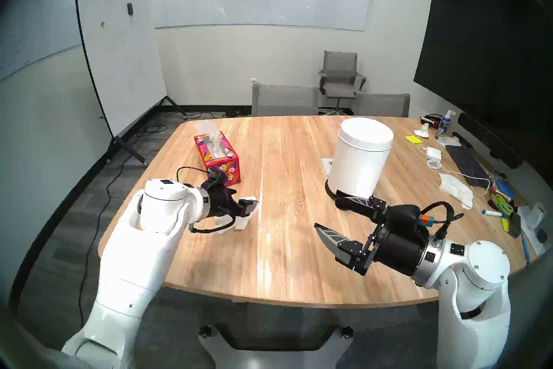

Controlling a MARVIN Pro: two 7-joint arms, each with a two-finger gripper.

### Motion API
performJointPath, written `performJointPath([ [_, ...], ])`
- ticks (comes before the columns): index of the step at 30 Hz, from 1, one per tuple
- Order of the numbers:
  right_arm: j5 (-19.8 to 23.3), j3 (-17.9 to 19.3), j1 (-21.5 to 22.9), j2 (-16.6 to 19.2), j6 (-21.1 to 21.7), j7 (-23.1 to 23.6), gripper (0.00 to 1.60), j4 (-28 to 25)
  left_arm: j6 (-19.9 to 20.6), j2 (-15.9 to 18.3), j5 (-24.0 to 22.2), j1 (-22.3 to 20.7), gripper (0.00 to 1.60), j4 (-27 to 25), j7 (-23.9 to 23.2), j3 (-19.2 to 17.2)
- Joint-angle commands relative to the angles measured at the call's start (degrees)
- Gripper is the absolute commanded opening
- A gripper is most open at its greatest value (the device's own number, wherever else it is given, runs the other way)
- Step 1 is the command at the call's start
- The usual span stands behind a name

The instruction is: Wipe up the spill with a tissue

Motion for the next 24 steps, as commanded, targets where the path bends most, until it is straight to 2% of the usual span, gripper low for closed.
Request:
performJointPath([
  [1,0.1,0.1,0.2,0.1,0.0,0.1,1.6,-0.9,0.8,-1.0,-1.6,-3.3,1.6,-1.3,-0.6,-1.7],
  [16,0.1,0.1,0.1,0.0,0.0,0.1,1.6,-0.9,5.9,2.1,-4.8,-4.3,1.6,-5.4,-4.6,-6.9],
  [24,0.1,0.1,0.1,0.0,0.0,0.1,1.6,-0.9,8.8,7.2,-6.4,1.9,1.6,-11.4,-9.9,-9.8],
])
